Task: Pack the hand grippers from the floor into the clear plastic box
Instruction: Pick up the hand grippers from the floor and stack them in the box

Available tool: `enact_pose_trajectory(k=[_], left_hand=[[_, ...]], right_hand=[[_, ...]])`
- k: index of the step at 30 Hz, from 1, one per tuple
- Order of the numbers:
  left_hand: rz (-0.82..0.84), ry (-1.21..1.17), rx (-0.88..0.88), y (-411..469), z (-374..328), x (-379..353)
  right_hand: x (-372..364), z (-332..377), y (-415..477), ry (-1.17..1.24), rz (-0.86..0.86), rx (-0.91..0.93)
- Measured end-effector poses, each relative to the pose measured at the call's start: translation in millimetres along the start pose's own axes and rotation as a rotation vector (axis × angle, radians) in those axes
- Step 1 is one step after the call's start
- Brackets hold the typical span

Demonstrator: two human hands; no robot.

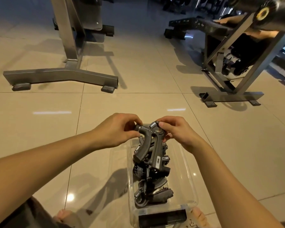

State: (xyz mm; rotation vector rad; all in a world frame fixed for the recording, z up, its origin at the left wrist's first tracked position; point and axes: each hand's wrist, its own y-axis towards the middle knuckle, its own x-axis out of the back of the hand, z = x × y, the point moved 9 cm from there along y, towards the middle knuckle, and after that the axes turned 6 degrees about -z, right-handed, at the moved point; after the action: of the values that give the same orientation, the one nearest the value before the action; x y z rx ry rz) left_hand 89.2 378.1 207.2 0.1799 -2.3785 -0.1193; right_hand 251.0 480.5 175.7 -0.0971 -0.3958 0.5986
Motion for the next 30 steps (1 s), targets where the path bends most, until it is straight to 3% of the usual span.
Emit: enact_pose_trajectory(k=[5, 12, 15, 19, 23, 27, 30], left_hand=[[-0.077, 0.110, -0.077, -3.0, -11.4, 10.6], [-0.063, 0.473, -0.216, -5.2, -15.3, 10.8], [-0.104, 0.406, -0.247, -5.4, -11.5, 11.8], [-0.079, 0.128, -0.103, -0.7, 4.4, 10.8], [-0.067, 0.080, -0.035, 4.5, 11.3, 8.9], [0.023, 0.088, 0.052, 10.0, 18.9, -5.0], [0.041, 0.037, 0.141, 16.1, 28.2, -13.0]], right_hand=[[-7.4, -0.3, -6.5, 0.050, -0.026, -0.060], [-45.4, 3.4, -20.5, -0.077, 0.212, -0.152], [-54.0, -1.1, -20.7, -0.061, 0.235, -0.175], [-55.0, -4.0, -22.5, 0.022, 0.270, -0.161], [-45.9, -2.3, -22.8, 0.069, 0.226, -0.154], [-29.4, 15.4, -27.2, 0.063, 0.208, -0.032], [-23.1, 26.4, -30.9, -0.133, 0.166, 0.105]])
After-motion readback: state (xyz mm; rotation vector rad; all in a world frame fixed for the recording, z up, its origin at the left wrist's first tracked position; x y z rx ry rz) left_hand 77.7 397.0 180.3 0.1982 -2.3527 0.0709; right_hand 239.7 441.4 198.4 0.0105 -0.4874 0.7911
